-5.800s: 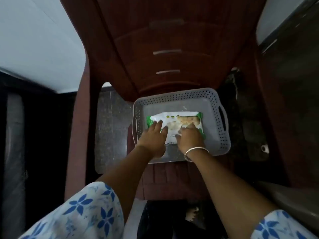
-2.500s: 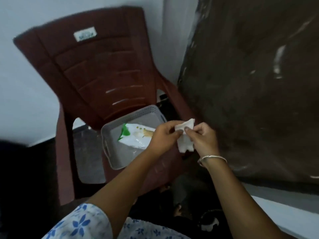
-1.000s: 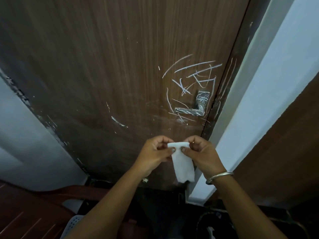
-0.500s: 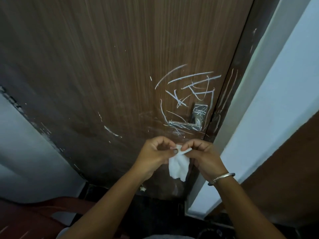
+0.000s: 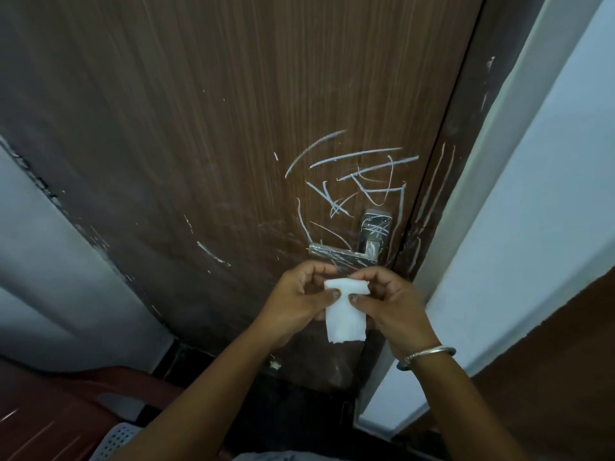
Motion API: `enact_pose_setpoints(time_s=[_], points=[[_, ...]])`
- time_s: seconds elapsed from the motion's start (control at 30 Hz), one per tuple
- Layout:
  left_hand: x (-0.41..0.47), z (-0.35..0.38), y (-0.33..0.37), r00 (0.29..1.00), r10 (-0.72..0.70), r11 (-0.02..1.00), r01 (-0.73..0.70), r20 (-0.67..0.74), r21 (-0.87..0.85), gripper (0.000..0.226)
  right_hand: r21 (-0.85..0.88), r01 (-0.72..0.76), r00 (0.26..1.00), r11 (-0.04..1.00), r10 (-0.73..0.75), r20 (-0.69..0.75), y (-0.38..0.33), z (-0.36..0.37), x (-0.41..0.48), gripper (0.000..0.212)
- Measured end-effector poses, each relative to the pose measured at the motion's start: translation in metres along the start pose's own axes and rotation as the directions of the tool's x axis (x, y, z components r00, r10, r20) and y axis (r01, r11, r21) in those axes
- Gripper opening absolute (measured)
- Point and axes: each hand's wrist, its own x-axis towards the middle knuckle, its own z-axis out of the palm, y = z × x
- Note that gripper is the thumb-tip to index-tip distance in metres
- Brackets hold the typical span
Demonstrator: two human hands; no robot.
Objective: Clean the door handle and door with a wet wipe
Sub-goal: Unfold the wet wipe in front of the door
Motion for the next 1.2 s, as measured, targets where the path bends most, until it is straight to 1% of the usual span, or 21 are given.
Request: enact_pose_setpoints(time_s=[0.07,0.13,0.17,0.23,0.27,0.33,0.37,0.4,0.47,0.5,0.57,0.63,0.7,0.73,0.8,0.83,0.93,1.0,1.1,1.17,1.2], points=[[-0.001,0.001,-0.002,1.0,0.001,0.999,-0.001,0.011,0.038,0.018,0.028,-0.034,0.999,0.999,0.033,0.022,0.0,-0.002,0.001,0.039],[-0.001,0.001,-0.001,0.999,0.031,0.998,-0.032,0.007,0.053,0.017,0.065,-0.094,0.995,0.993,0.092,0.028,0.0,-0.002,0.003,0.036],[-0.001,0.0,-0.001,0.999,0.047,0.997,-0.047,0.005,0.054,0.018,0.05,-0.09,0.996,0.995,0.089,0.018,0.0,-0.002,0.003,0.032],[0.0,0.0,-0.001,0.999,0.047,0.998,-0.047,0.002,0.034,0.021,-0.03,-0.016,1.0,0.999,0.016,-0.007,0.0,-0.004,0.004,0.03],[0.001,-0.001,-0.001,1.0,0.021,1.0,-0.021,0.007,-0.02,0.023,-0.058,0.022,1.0,0.998,-0.023,-0.009,-0.002,-0.004,0.004,0.032],[0.004,-0.004,0.0,0.996,-0.073,0.974,0.084,0.059,-0.209,0.026,-0.074,0.076,0.997,0.994,-0.076,0.0,-0.004,-0.003,0.005,0.038],[0.006,-0.005,0.0,0.988,-0.113,0.948,0.138,0.102,-0.287,0.024,-0.082,0.088,0.996,0.993,-0.088,-0.001,-0.005,-0.003,0.006,0.043],[0.007,-0.006,0.001,0.983,-0.129,0.93,0.165,0.13,-0.328,0.018,-0.093,0.093,0.996,0.991,-0.094,-0.002,-0.007,-0.003,0.006,0.048],[0.009,-0.007,0.0,0.988,-0.108,0.938,0.138,0.108,-0.317,0.006,-0.074,0.092,0.996,0.993,-0.092,0.0,-0.009,-0.002,0.008,0.054],[0.011,-0.007,-0.001,0.993,-0.087,0.954,0.106,0.079,-0.281,0.012,-0.036,0.082,0.997,0.996,-0.081,0.005,-0.01,-0.003,0.008,0.054],[0.015,-0.008,-0.001,0.998,-0.051,0.976,0.058,0.037,-0.212,0.025,0.032,0.034,0.999,0.999,-0.035,0.023,-0.012,-0.002,0.008,0.047],[0.018,-0.01,0.0,0.999,-0.022,0.983,0.026,0.024,-0.183,0.034,0.033,-0.045,0.999,0.998,0.044,0.015,-0.012,0.0,0.01,0.037],[0.02,-0.013,0.001,1.0,0.009,0.989,-0.006,0.018,-0.151,0.033,0.075,-0.114,0.993,0.991,0.116,-0.014,-0.012,0.003,0.011,0.03],[0.021,-0.014,0.001,0.999,0.028,0.991,-0.026,0.016,-0.134,0.031,0.105,-0.116,0.992,0.988,0.119,-0.027,-0.013,0.004,0.011,0.026],[0.022,-0.015,0.001,0.999,0.045,0.992,-0.041,0.029,-0.122,0.026,0.112,-0.073,0.996,0.991,0.078,-0.042,-0.014,0.007,0.009,0.027],[0.021,-0.015,0.002,0.998,0.033,0.99,-0.025,0.053,-0.141,0.023,0.093,-0.036,0.998,0.995,0.04,-0.043,-0.015,0.008,0.009,0.031],[0.019,-0.017,0.003,0.988,-0.024,0.968,0.062,0.154,-0.245,0.019,-0.043,0.099,0.993,0.994,-0.101,-0.052,-0.018,0.01,0.008,0.044],[0.018,-0.02,0.005,0.982,-0.033,0.942,0.094,0.187,-0.323,0.019,-0.06,0.129,0.989,0.99,-0.133,-0.066,-0.017,0.011,0.007,0.045],[0.019,-0.02,0.008,0.983,-0.057,0.893,0.128,0.173,-0.431,0.017,0.011,0.134,0.988,0.991,-0.132,-0.085,-0.013,0.013,0.003,0.046],[0.019,-0.016,0.009,0.992,-0.063,0.903,0.103,0.108,-0.418,0.018,0.09,0.144,0.984,0.986,-0.133,-0.117,-0.01,0.016,0.0,0.041],[0.02,-0.014,0.009,0.995,-0.052,0.905,0.082,0.083,-0.417,0.018,0.16,0.137,0.983,0.978,-0.114,-0.143,-0.009,0.018,-0.001,0.039]])
